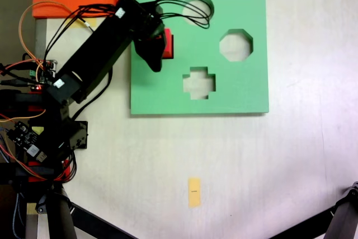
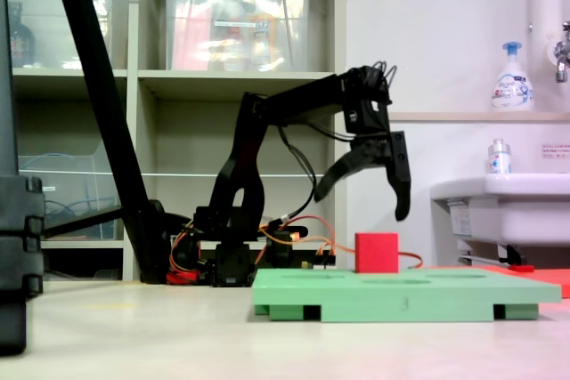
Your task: Put the square block into the corresponding hole
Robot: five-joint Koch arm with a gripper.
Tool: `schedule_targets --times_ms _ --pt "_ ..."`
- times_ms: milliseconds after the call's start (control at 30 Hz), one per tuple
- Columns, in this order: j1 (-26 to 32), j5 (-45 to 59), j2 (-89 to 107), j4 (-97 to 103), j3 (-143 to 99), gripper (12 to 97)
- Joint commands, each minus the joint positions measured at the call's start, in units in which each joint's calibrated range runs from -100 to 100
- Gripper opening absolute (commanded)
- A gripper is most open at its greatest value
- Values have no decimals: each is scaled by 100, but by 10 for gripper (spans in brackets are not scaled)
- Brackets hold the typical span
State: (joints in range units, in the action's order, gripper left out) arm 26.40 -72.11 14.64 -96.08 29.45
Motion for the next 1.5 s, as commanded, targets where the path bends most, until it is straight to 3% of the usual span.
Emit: schedule_targets --times_ms 0,100,200,533,667,767,1033,1300,1467 --pt "-98 415 1218 -392 146 779" --pt "-347 1460 2698 -392 106 776" --pt "-747 2398 3774 -392 66 641" --pt "-2252 5548 5450 340 -203 629" --pt "-2525 6339 6776 2170 -2376 595" --pt "-2569 6491 8536 5039 -5696 566" --pt "-2510 6950 8536 11029 -11329 531" --pt "-2471 6984 8536 11212 -12945 517" --pt "-2476 6984 8536 9623 -12945 489"
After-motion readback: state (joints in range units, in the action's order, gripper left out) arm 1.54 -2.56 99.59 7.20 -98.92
